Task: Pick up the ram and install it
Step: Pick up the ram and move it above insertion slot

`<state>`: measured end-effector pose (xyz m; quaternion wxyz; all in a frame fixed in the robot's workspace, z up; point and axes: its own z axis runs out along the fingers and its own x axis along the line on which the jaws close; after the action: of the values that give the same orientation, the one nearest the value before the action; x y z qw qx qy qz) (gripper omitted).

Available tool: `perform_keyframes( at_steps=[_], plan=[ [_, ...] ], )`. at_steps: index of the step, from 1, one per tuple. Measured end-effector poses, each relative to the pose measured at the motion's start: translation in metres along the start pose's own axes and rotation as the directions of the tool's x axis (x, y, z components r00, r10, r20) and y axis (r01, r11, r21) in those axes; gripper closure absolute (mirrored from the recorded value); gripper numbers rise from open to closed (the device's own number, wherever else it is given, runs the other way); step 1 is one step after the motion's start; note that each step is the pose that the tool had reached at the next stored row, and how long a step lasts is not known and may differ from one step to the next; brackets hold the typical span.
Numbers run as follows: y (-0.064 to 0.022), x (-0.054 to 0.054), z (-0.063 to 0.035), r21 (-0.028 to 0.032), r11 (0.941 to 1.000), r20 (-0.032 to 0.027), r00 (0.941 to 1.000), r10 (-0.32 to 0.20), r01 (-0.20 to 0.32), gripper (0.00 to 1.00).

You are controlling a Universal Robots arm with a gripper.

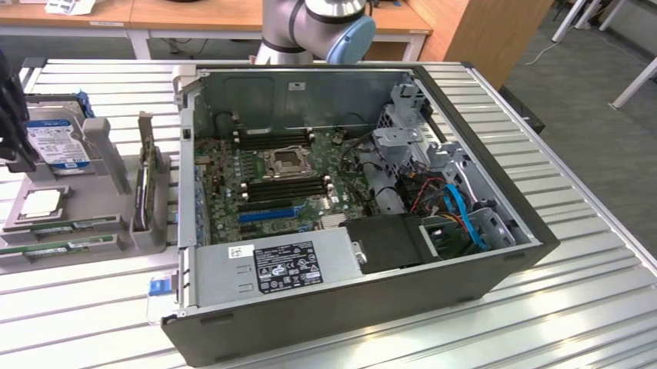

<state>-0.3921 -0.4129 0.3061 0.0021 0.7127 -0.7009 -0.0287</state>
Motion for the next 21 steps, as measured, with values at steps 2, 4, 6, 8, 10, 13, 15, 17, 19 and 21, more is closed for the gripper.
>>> perform_keyframes(
  at_steps=[2, 4, 6, 8, 10, 13, 15, 17, 19, 21],
  plan=[
    [-0.0001, 0.0, 0.0032, -0.0001, 1.0, 0.0001, 1.0, 0.0, 0.0, 0.76],
    [-0.0003, 0.0, 0.0063, 0.0, 1.0, 0.0004, 1.0, 0.0, 0.0, 0.76],
    [-0.0004, 0.001, 0.0092, -0.0002, 1.0, 0.0006, 1.0, 0.0, 0.0, 0.76],
    [-0.0005, 0.001, 0.0119, -0.0001, 1.0, 0.0008, 1.0, 0.0, 0.0, 0.76],
    [-0.0006, 0.001, 0.0144, -0.0001, 1.0, 0.0012, 1.0, 0.0, 0.0, 0.76],
    [-0.0008, 0.001, 0.0186, -0.0001, 1.0, 0.0018, 1.0, 0.0, 0.0, 0.76],
    [-0.0009, 0.001, 0.0216, 0.0, 1.0, 0.002, 1.0, 0.0, 0.0, 0.76],
    [-0.001, 0.001, 0.0244, -0.0001, 1.0, 0.0022, 1.0, 0.0, 0.0, 0.76],
    [-0.0011, 0.002, 0.0271, -0.0001, 1.0, 0.0024, 1.0, 0.0, 0.0, 0.76],
    [-0.0013, 0.002, 0.0298, 0.0, 1.0, 0.0025, 1.0, 0.0, 0.0, 0.76]
  ],
)
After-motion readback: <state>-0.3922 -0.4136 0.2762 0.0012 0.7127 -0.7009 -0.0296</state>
